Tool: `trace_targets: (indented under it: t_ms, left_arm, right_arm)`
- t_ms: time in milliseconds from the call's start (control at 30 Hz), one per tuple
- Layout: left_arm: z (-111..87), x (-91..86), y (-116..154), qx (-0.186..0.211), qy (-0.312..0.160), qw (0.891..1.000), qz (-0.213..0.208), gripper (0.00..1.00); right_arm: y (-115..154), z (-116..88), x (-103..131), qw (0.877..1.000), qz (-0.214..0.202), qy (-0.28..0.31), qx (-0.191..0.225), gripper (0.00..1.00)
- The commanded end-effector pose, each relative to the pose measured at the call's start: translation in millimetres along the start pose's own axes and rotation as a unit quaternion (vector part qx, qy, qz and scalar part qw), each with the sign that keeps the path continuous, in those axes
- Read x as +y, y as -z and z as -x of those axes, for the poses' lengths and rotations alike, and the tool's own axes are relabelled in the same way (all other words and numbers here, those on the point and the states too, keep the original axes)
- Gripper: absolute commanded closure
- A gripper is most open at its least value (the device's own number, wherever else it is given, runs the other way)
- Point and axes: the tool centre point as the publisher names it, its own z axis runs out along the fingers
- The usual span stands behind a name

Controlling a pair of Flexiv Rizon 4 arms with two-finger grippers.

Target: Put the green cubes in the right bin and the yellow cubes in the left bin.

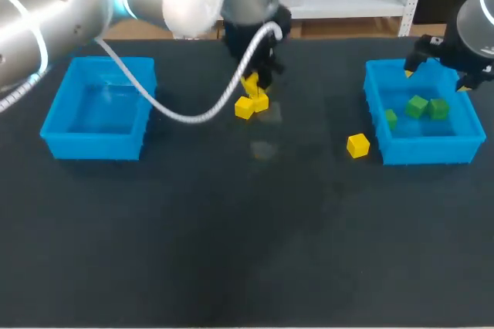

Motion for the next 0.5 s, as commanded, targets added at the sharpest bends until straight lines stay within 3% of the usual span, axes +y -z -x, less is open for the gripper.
trace_targets:
  t_ms: [33, 233, 333, 500]
  left_arm:
    - [-7.8, 13.1, 41.8, -0.022, 0.002, 1.000, 0.006, 1.00]
    - [-30.0, 72.3, 63.9, -0.038, 0.068, 0.996, 0.035, 1.00]
    - [-56.2, 112.3, 73.4, -0.039, 0.117, 0.991, 0.057, 1.00]
    - [-103.9, 163.0, 79.9, -0.035, 0.191, 0.978, 0.080, 1.00]
  right_arm:
    - [1.1, -2.0, -0.9, 1.000, 0.000, -0.001, -0.004, 0.00]
    - [1.1, -2.0, -0.9, 1.000, 0.000, -0.001, -0.004, 0.00]
    - [1.1, -2.0, -0.9, 1.000, 0.000, -0.001, -0.004, 0.00]
    - [1.1, -2.0, -0.9, 1.000, 0.000, -0.001, -0.004, 0.00]
